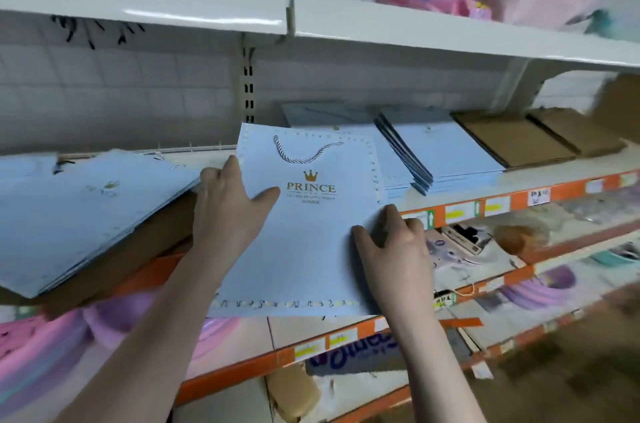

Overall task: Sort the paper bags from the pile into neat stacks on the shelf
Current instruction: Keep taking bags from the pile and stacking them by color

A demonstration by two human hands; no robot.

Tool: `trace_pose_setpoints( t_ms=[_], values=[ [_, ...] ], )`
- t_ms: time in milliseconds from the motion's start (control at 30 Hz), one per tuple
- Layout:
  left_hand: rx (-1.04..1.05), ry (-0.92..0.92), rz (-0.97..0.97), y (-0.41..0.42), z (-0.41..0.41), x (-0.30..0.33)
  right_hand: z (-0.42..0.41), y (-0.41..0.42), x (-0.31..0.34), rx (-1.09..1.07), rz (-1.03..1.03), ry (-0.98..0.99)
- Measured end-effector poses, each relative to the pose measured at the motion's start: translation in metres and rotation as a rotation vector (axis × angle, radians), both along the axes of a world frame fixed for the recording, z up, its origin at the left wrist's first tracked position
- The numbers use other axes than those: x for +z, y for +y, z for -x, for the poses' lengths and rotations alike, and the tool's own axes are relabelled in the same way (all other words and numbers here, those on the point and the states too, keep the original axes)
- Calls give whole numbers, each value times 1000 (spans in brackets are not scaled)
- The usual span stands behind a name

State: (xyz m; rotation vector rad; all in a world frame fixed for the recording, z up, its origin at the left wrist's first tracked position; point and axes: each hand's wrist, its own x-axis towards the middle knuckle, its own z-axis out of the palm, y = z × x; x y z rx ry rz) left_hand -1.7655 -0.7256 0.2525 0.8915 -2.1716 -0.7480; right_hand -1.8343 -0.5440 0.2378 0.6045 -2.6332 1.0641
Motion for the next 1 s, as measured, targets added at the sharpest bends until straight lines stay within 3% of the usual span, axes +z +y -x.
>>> trace_pose_setpoints(
  t_ms=[267, 633, 800, 1000],
  values=[
    [15, 27, 42, 10, 79, -1, 81, 4, -7, -5, 5, -13],
    [82, 41, 65, -39, 197, 9, 218, -52, 15, 66, -28, 21],
    [128, 7, 152, -61, 220, 2, 254, -75, 16, 98, -93, -20],
    [180, -40, 103, -61, 227, -13, 272, -89, 1, 149, -149, 17]
  ],
)
